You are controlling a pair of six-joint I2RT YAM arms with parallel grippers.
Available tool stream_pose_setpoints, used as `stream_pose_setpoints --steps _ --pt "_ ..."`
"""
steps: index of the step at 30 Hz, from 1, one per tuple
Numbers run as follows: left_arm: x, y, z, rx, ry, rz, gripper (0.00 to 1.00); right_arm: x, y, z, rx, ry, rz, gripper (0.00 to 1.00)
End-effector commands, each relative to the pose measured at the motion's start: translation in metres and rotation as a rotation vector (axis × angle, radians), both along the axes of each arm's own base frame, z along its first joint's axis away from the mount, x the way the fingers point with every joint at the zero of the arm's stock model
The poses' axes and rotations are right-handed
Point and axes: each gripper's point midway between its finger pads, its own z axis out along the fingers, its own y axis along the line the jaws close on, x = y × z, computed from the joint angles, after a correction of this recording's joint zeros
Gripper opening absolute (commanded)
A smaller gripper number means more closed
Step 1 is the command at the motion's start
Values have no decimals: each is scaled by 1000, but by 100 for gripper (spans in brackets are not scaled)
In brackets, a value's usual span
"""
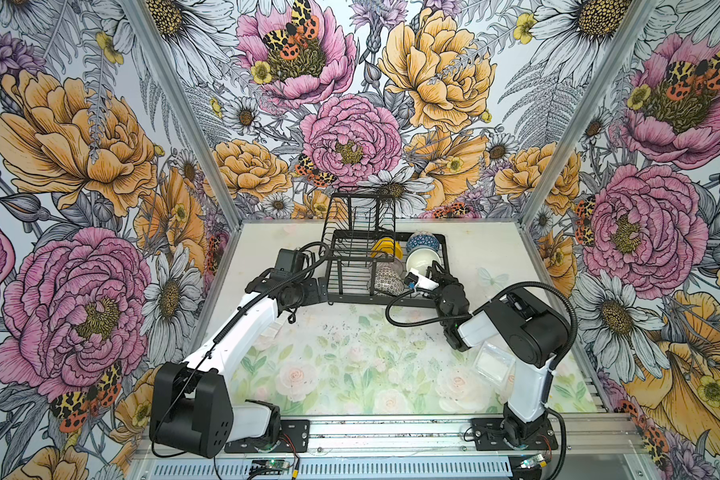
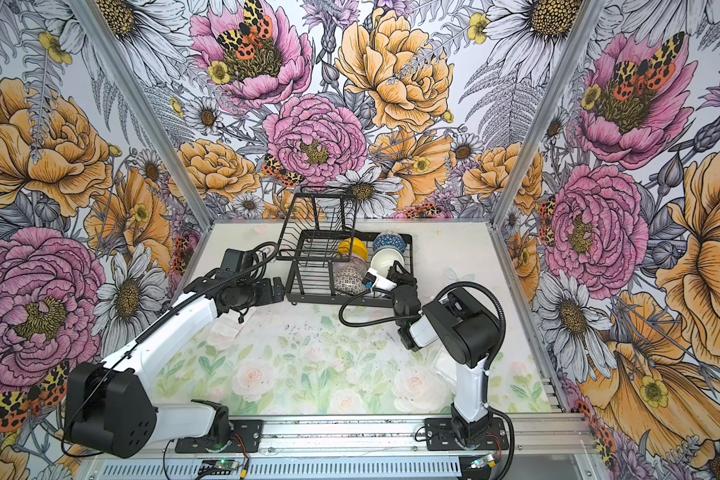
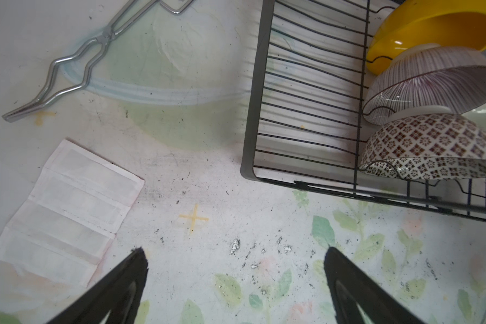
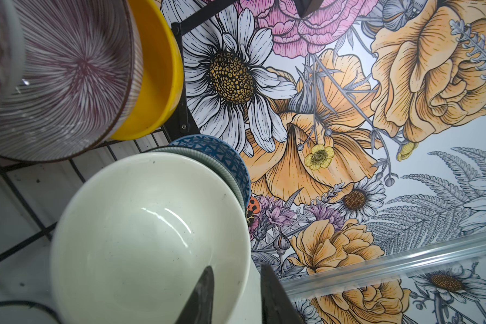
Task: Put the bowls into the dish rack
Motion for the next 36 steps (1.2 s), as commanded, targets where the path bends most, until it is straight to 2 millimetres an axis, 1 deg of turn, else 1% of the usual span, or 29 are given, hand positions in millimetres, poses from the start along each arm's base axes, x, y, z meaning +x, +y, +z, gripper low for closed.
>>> stream_pose_setpoints --steps 1,4,9,16,20,22,23,24,25,26,27,29,31,33,36 --pt "6 -1 17 -4 -61 -12 99 -5 7 -13 7 53 34 31" --pt "6 -1 17 -4 -61 -13 99 -5 6 -9 31 44 28 30" --pt "6 -1 17 -4 -61 -14 99 -8 4 9 113 31 29 31" --pt "7 -2 17 -4 -60 -16 99 -19 2 32 231 46 42 36" --pt "7 -2 16 -3 -60 -19 99 -23 -3 46 321 63 24 46" --pt "7 -2 17 -3 -61 -19 99 -24 -5 53 383 96 12 54" --pt "8 -3 17 -4 -61 -21 99 -24 -8 55 429 134 -5 61" --pt "8 -3 17 -5 -62 -23 99 -20 -12 62 502 173 -33 66" --pt "8 -3 17 -5 -62 -23 99 -17 -16 70 571 208 -54 67" --pt "8 -3 18 -5 -64 -24 99 -14 -23 73 642 275 -93 69" --pt "8 -4 18 -6 -66 -25 99 -9 -31 80 720 316 -125 70" --pt "9 -5 19 -9 -71 -29 99 -5 -39 80 804 435 -193 70" --pt "9 -6 19 -11 -74 -31 99 -1 -46 80 837 509 -272 70" --pt "9 -6 18 -15 -77 -31 99 0 -52 70 862 598 -369 70" --pt "10 -8 16 -21 -78 -37 99 1 -51 57 921 714 -437 70"
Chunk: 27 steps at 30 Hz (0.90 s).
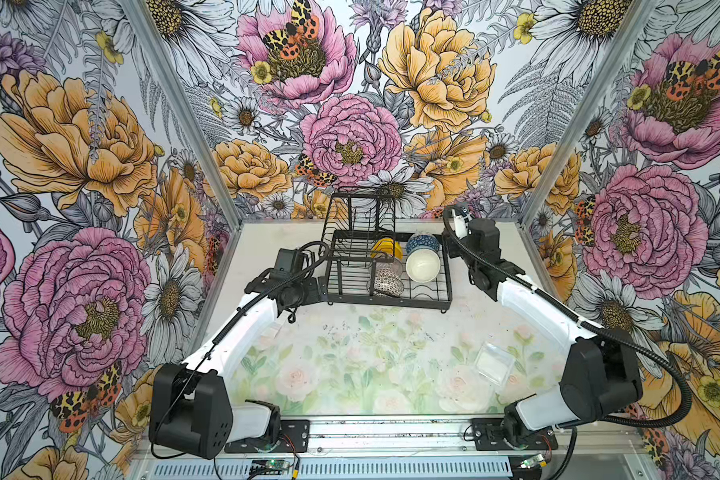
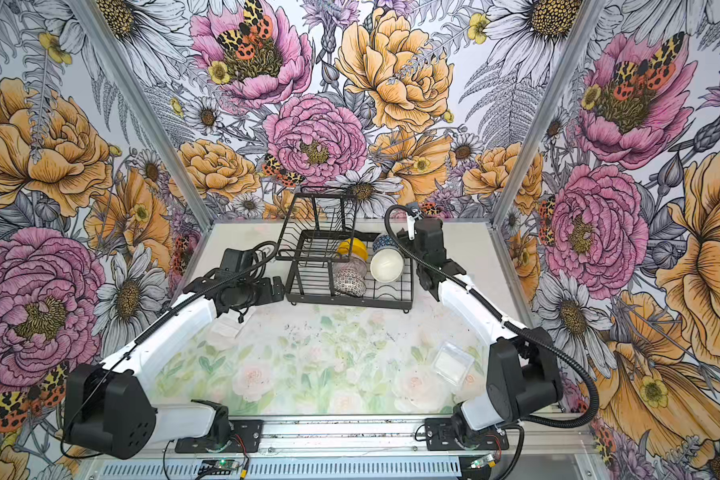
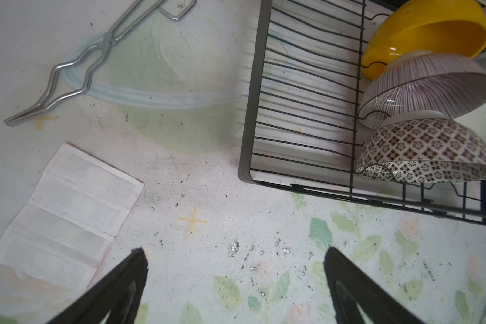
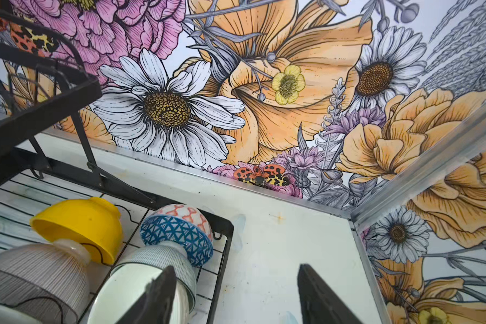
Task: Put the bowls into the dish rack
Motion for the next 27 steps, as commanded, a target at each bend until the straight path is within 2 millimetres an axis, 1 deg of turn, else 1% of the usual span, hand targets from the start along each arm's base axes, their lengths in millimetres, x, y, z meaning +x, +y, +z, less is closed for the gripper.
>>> stream_pose_setpoints --steps 1,3,10,12,23,27 --pt "7 -8 13 -17 -61 -36 99 -30 1 -80 108 389 -53 70" --pt "6 -9 11 -18 -59 -41 99 -28 6 -85 136 421 -51 70" --pt "4 -10 9 -28 -57 -45 99 -20 -1 -114 116 509 -106 64" --pt "5 -10 7 -30 -53 -43 99 -16 0 -119 125 521 -110 62" --pt "5 -10 6 -29 -52 -40 99 7 8 -134 155 547 -110 50" --pt "5 -10 5 -27 -51 -40 99 10 10 -142 161 563 -110 44"
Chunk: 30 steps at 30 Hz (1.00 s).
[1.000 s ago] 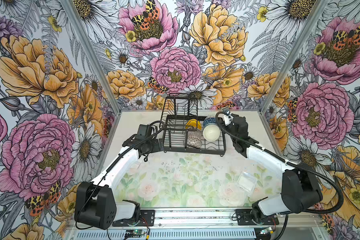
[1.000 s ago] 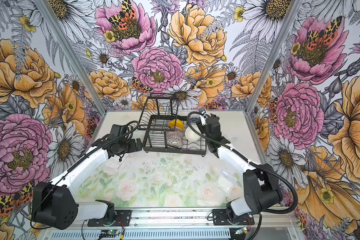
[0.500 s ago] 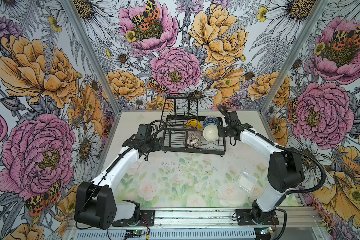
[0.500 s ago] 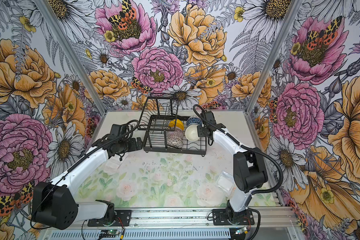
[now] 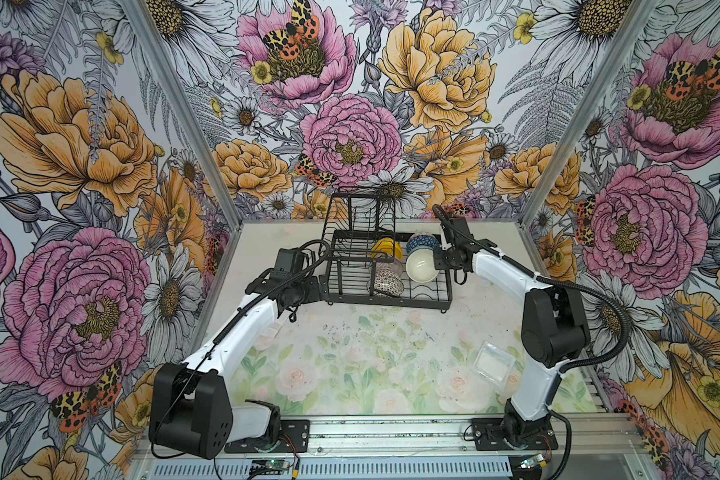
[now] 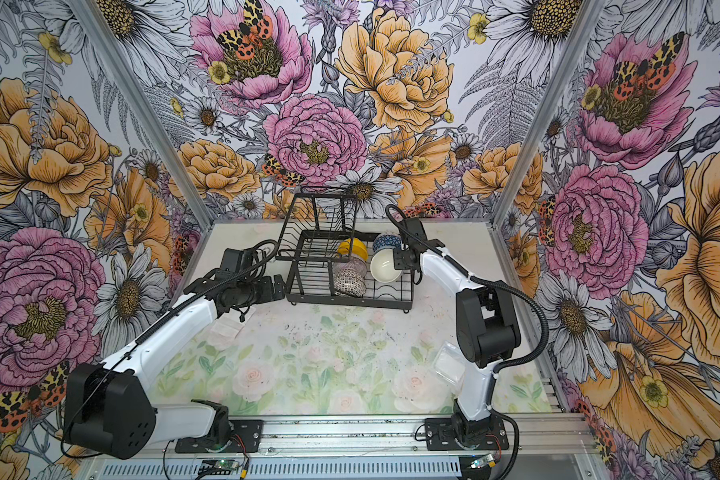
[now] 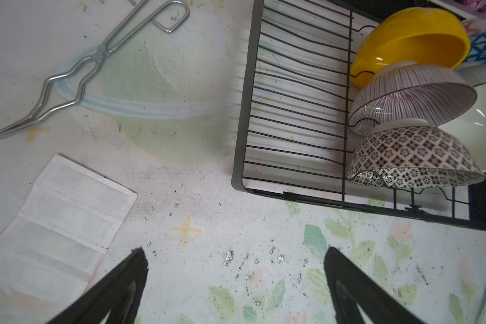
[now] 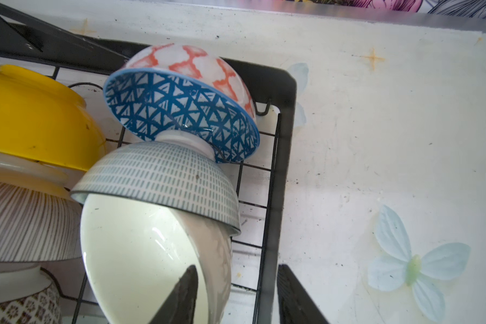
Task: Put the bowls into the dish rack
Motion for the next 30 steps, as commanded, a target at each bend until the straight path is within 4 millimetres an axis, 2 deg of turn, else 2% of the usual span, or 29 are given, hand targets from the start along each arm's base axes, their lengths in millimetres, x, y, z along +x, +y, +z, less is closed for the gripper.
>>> stream_pose_setpoints --steps 1,10,16,30 --pt "1 -5 3 -12 -22 -29 99 8 2 -1 26 4 -16 42" --pt "1 -4 2 -6 -20 -27 99 9 4 -11 34 25 -12 15" --pt "0 -3 3 -7 -21 -25 99 6 4 -6 31 17 -6 0" --pt "-1 -2 1 -6 -20 -24 99 -15 -4 16 -7 -23 36 0"
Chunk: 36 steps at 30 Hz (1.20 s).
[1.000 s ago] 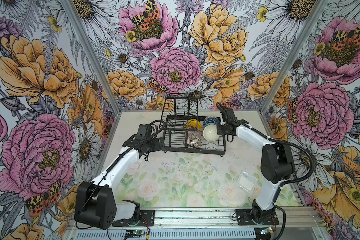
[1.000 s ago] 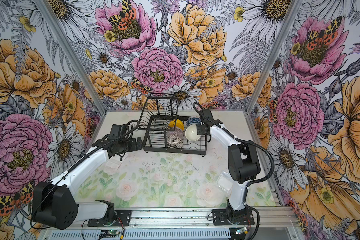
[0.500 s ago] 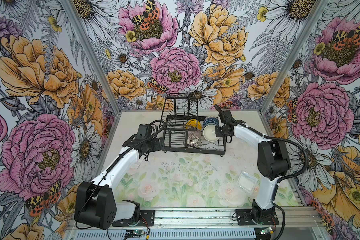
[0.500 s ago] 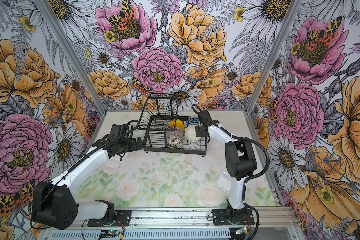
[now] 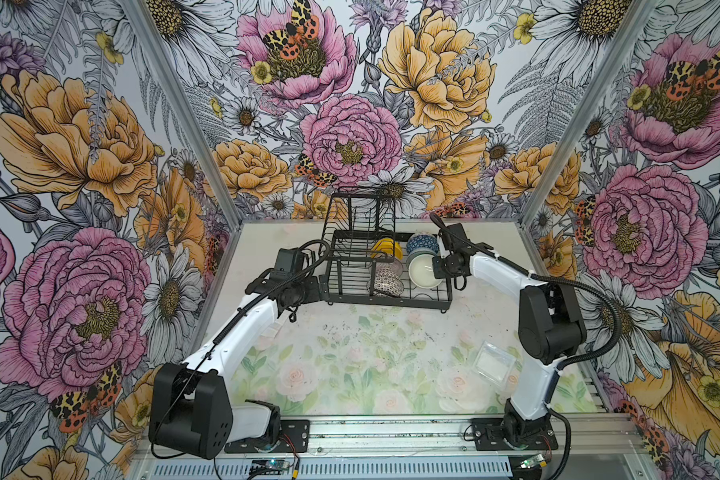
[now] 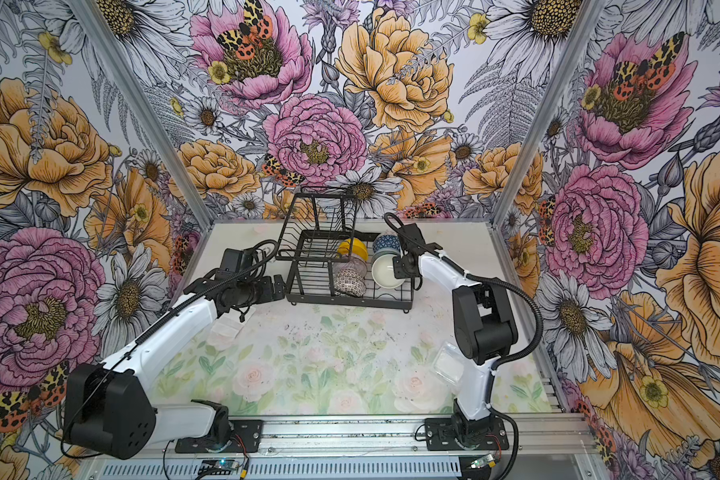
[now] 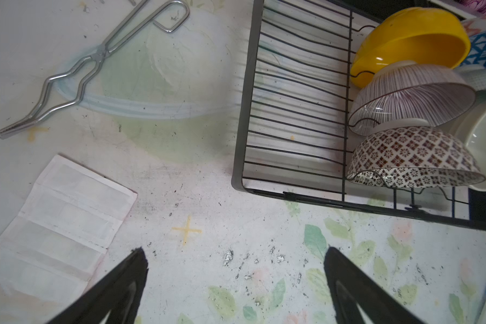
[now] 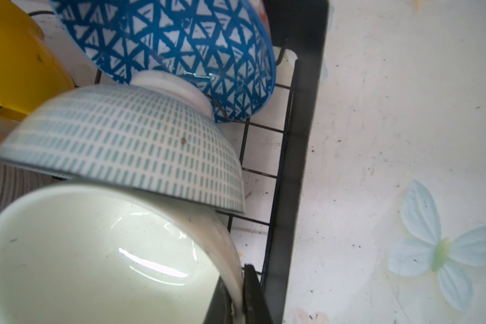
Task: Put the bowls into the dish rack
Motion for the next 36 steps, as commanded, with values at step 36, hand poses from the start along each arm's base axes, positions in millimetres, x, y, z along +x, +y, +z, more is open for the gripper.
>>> stream_pose_setpoints --steps 36 --pt "0 -4 1 -7 -18 -25 99 -29 38 124 -644 -1108 57 0"
